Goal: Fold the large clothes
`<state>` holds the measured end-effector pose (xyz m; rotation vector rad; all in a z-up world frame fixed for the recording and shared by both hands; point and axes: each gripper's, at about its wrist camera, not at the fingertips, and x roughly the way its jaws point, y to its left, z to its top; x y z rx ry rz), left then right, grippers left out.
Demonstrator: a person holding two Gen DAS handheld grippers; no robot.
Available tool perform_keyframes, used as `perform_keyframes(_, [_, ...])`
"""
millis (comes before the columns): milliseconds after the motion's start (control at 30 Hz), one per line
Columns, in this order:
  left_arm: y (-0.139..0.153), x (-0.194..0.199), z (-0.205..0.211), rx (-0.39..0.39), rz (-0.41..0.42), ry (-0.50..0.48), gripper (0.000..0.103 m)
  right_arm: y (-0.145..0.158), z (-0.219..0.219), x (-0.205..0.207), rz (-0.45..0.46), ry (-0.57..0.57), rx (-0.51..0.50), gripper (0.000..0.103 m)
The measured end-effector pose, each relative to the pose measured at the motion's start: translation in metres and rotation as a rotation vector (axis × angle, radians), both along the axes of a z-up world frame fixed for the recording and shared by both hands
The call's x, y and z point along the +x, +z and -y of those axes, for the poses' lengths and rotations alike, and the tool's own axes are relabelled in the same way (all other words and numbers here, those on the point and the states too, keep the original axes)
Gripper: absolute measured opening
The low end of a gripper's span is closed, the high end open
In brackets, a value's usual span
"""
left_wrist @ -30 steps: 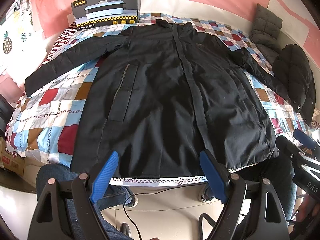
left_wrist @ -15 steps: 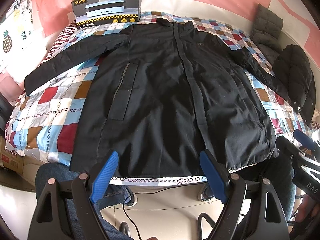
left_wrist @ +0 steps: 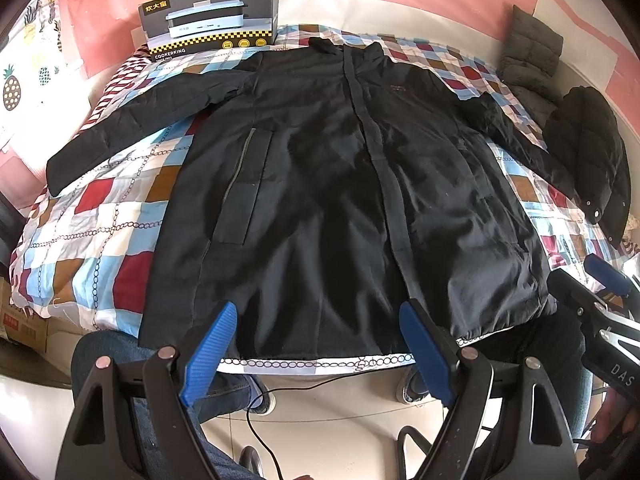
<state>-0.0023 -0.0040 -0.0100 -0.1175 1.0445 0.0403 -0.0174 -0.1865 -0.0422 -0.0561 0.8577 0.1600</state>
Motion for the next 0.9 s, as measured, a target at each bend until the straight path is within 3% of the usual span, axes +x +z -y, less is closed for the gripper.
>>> perform_keyframes(400, [0.001, 0.017, -0.015, 0.011, 0.024, 0.023, 0.085, 0.001, -0.009, 0.016, 0.012, 0.020, -0.015, 0.082])
perform_keyframes(900, [-0.011, 0.074, -0.101, 0.006, 0.062, 0.188, 0.085, 0.003, -0.034, 0.086, 0.048, 0.109, 0.007, 0.082])
